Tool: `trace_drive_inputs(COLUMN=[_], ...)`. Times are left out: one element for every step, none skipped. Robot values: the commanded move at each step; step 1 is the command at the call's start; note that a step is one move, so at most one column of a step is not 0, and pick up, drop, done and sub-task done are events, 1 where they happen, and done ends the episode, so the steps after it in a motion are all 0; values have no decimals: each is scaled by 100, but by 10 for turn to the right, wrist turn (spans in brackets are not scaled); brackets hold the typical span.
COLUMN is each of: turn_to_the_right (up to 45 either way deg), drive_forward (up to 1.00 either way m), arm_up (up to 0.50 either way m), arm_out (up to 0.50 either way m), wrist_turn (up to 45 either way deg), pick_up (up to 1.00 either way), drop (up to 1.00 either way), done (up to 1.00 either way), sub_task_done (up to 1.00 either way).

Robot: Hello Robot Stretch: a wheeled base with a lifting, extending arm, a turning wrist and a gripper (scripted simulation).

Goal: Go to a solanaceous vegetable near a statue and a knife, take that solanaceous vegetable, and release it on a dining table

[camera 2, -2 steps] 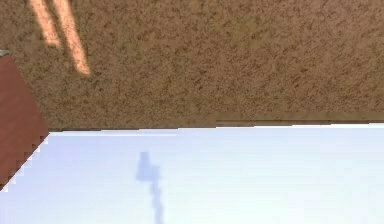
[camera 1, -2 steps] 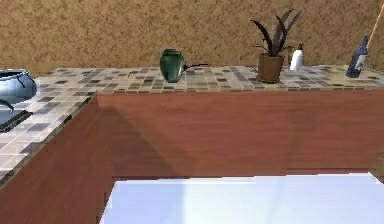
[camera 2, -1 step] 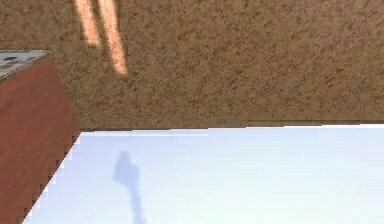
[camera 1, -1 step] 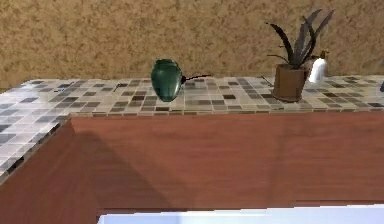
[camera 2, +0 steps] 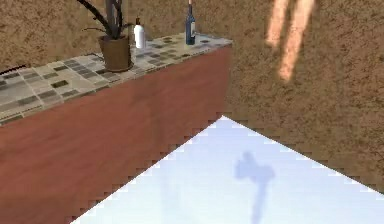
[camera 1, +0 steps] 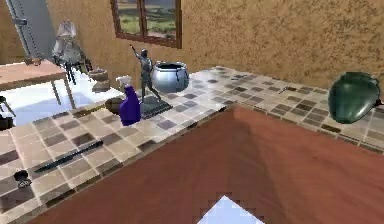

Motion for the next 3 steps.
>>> trace_drive_inputs(turn_to_the_right=[-450,-450,-180], drive_forward=[0,0,0], arm_up=[0,0,0], arm_out=[0,0,0], wrist_turn=[0,0,0], pick_up=[0,0,0], drop=[0,0,0], done=[0,0,0], sub_task_done=[0,0,0])
